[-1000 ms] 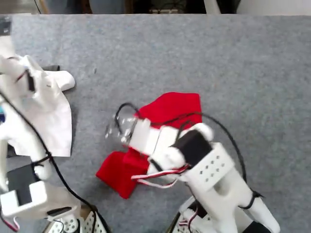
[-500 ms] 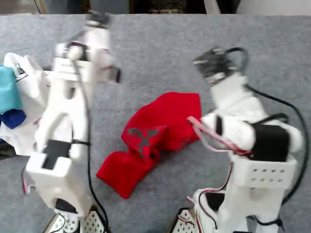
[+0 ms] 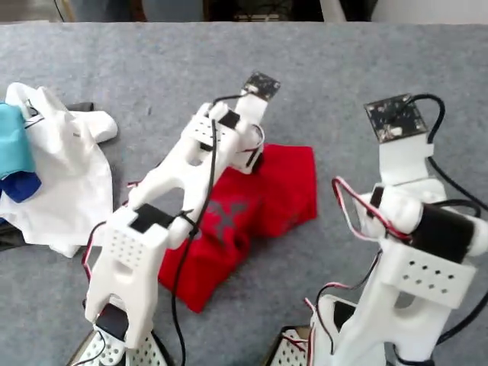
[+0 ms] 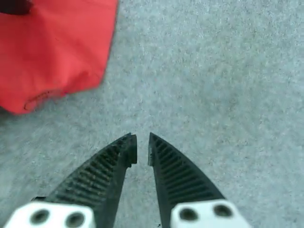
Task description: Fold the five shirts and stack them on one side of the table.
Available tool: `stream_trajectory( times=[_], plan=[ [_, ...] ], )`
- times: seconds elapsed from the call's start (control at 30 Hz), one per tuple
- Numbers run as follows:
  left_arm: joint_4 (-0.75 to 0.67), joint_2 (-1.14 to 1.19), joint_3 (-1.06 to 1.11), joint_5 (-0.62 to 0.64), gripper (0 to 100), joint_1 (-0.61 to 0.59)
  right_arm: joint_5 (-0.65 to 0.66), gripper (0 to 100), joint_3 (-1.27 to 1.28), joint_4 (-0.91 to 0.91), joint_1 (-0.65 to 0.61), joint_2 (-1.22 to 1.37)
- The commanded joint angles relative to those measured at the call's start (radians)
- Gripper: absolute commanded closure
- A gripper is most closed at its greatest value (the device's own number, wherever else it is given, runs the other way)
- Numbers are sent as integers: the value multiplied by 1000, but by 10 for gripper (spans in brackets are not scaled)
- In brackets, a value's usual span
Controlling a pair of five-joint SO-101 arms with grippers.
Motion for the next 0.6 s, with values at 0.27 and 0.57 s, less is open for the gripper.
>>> stream_trajectory(
  times=[0.27,0.57],
  plan=[
    [26,-49,-54,8,972,-163,2,939,321,-253,-20,-111],
    [173,-219,-148,9,972,-450,-6,862,374,-348,-338,-110]
  ],
)
